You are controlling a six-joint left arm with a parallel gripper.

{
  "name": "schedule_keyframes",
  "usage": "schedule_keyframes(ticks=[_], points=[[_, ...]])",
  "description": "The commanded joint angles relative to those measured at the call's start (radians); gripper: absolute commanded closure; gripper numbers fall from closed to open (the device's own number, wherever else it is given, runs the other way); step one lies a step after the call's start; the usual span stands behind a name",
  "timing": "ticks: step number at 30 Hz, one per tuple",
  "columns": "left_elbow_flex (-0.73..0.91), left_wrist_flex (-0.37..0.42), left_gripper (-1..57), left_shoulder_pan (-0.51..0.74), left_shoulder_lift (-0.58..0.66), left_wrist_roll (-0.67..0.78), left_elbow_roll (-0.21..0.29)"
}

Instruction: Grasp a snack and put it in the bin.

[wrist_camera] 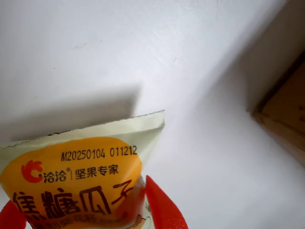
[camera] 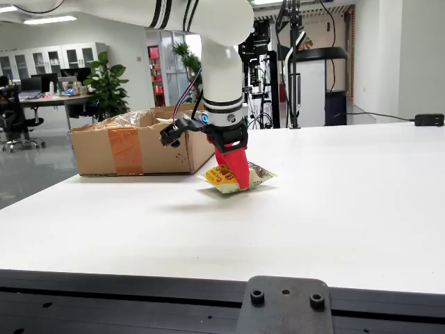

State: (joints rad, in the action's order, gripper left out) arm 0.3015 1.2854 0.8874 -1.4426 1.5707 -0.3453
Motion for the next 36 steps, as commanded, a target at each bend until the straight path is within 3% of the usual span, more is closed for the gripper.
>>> schedule_keyframes(ticks=[1, 14, 36], points=[[0.004, 0.0, 13.3, 0.001, 0.001, 0.0, 0.001], [-0.048, -0.001, 31.1, 0.014, -0.028, 0.0, 0.012], [-0.23, 0.006, 36.7, 0.046, -0.035, 0.0, -0.014]])
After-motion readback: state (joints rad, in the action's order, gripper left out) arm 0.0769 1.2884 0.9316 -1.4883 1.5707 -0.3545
